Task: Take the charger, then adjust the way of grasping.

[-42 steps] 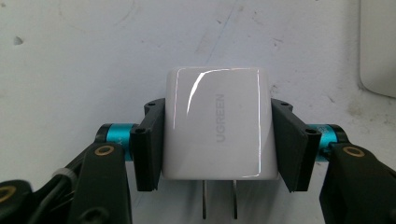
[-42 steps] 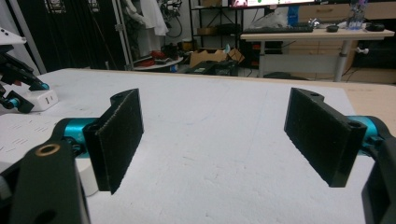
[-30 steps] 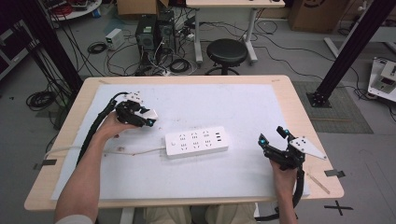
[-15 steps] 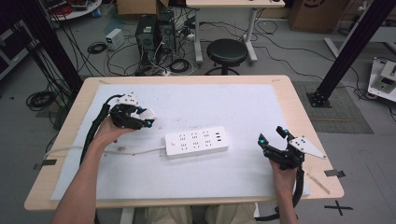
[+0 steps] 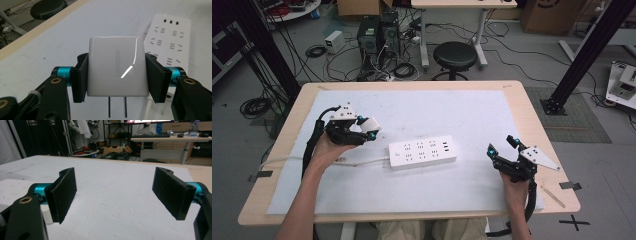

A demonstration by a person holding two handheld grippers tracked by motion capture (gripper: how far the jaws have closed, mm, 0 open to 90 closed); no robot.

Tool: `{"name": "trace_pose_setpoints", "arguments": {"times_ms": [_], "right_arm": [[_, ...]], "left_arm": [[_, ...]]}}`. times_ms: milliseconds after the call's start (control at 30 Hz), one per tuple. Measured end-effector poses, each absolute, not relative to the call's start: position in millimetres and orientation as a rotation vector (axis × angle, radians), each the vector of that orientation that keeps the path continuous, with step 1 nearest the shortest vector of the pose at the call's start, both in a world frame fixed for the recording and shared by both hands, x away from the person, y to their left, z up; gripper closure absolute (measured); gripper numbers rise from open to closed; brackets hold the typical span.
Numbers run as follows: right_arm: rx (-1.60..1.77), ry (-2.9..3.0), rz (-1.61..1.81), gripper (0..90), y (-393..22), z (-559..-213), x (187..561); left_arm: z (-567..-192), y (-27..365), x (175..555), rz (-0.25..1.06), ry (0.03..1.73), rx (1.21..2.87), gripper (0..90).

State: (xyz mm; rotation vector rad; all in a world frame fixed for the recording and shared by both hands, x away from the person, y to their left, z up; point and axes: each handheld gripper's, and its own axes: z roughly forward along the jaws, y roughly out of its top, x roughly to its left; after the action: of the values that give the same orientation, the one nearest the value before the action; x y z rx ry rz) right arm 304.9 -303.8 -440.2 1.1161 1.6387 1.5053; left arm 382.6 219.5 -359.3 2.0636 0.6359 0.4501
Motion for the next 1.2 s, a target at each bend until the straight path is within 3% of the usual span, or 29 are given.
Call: {"name": "trace_pose_setpoints", "arguments": {"times_ms": [700, 1200], "right_arm": [[1.142, 1.773, 1.538, 20.2, -297.9, -435.5, 312.9], [1.075, 1.949, 1.841, 20.2, -276.6, -379.9, 328.8]], "left_arm": [[-351.0, 189.1, 333.1, 0.610, 0.578, 1.944, 42.3], [-355.5, 137.8, 315.1, 0.804, 0.453, 1.945, 42.3]]}}
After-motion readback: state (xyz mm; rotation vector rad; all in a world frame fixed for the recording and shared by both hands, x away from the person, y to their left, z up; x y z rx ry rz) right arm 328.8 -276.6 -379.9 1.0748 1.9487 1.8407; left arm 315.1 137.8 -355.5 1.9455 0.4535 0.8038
